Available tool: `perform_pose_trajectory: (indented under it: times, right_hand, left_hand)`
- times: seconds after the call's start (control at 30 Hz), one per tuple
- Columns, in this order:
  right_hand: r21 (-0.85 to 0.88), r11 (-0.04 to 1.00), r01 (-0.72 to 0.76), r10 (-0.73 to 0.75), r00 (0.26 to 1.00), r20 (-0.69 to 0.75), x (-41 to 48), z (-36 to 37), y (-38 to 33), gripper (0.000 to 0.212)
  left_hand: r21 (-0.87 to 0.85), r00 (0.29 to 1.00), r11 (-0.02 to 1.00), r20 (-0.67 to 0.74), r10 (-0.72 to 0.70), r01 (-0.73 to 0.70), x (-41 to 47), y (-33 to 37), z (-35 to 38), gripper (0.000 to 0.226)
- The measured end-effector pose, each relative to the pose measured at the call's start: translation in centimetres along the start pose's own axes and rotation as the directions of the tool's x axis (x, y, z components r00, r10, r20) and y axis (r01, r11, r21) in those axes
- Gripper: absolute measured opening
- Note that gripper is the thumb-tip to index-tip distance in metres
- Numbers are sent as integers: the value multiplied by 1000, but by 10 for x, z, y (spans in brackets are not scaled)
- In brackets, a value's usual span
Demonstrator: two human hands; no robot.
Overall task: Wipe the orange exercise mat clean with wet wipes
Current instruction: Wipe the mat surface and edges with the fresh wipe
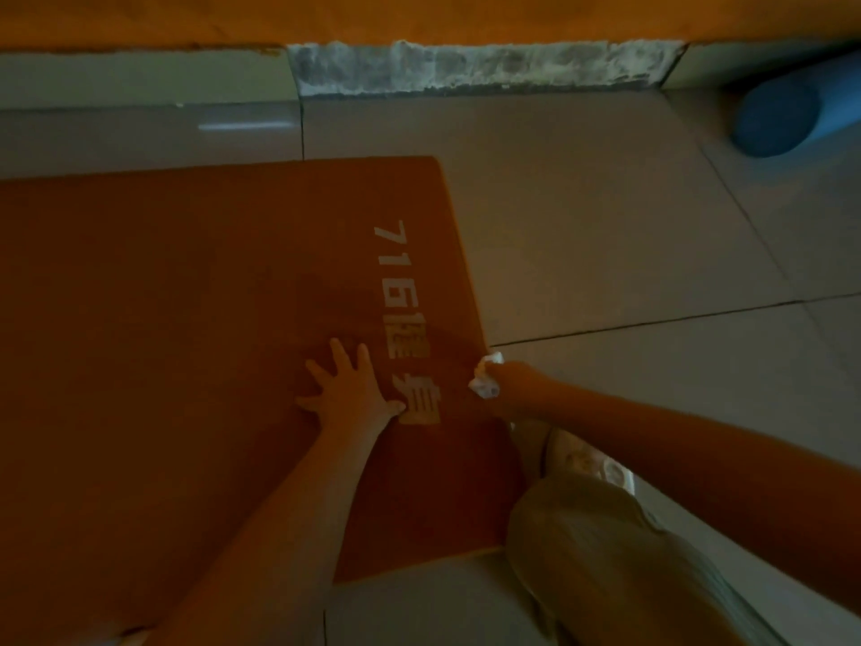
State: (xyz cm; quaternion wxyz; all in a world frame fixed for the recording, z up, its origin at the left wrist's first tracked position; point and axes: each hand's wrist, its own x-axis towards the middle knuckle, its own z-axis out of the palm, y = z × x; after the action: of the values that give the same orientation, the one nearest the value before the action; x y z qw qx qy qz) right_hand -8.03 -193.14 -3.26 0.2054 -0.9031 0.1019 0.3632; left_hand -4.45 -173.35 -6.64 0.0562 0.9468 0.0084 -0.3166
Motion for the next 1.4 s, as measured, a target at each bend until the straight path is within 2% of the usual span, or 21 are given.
perform_pose_trajectory:
  times: [0.1, 0.17, 0.23, 0.33, 0.4, 0.47, 0.5, 0.53, 0.6, 0.67, 0.73, 0.8, 0.9, 0.97, 1.03, 1.13, 1.23, 1.4]
  right_hand:
    - [-79, 996, -38, 47, 993, 106, -17, -3, -2, 60]
    - [-129, 991, -46, 67, 984, 167, -27, -2, -4, 60]
    - [-109, 990, -90, 114, 966, 233, -40, -1, -10, 58]
    - [-64, 993, -100, 114, 954, 278, -43, 10, -7, 75]
    - [-44, 993, -113, 120, 955, 270, -46, 13, -8, 74]
    - [36, 992, -120, 110, 972, 208, -46, 19, -8, 51]
    - [108, 988, -109, 95, 987, 128, -44, 25, -9, 38]
    - [69, 995, -65, 63, 997, 35, -43, 32, -12, 30]
    - [43, 996, -79, 84, 986, -146, -38, 56, -10, 41]
    - [113, 991, -78, 105, 962, -254, -34, 83, -12, 50]
    - [198, 978, -66, 140, 912, -386, -22, 98, -13, 51]
    - [205, 974, -92, 187, 841, -508, -5, 92, -12, 48]
    - [281, 959, -20, 193, 775, -602, 9, 78, -13, 26]
    - [413, 910, 32, 272, 706, -654, 6, 81, -10, 27]
    - [485, 874, 3, 356, 677, -645, -1, 97, 1, 29]
    - [545, 832, -107, 456, 693, -559, -22, 123, 10, 34]
    - [503, 837, -216, 497, 686, -531, -43, 132, 15, 27]
    - [653, 742, -152, 514, 754, -409, -62, 128, 24, 25]
  left_hand:
    - [-9, 1000, 1000, -19, 13, -13, -1, -1, 3, 105]
    - [-21, 999, 999, -39, 25, -26, 1, -4, 4, 105]
    - [-28, 998, 999, -50, 37, -39, 1, -4, 6, 106]
    - [-37, 998, 998, -51, 39, -41, 0, -2, 8, 106]
    - [-46, 998, 998, -47, 33, -35, 0, -2, 7, 105]
    - [-58, 999, 998, -46, 28, -31, 0, -1, 7, 106]
    - [-57, 999, 998, -47, 28, -31, 1, -2, 7, 106]
    - [-56, 998, 998, -49, 29, -32, 1, -2, 7, 106]
    - [-67, 998, 997, -46, 32, -35, 0, -1, 9, 106]
    - [-70, 998, 997, -57, 34, -38, 1, 0, 10, 106]
    - [-71, 998, 997, -57, 27, -31, 2, -1, 10, 106]
    - [-65, 998, 997, -59, 25, -29, 4, -1, 10, 105]
    - [-53, 998, 998, -56, 30, -33, 5, -4, 10, 104]
    - [-52, 998, 998, -50, 28, -31, 5, -5, 9, 105]
    - [-40, 998, 999, -47, 32, -34, 3, -4, 7, 105]
    - [-12, 997, 998, -54, 60, -61, -3, -8, 5, 103]
    - [33, 992, 993, -61, 111, -109, -14, -19, 8, 94]
    - [114, 992, 985, 23, 125, -127, -60, -55, 26, 86]
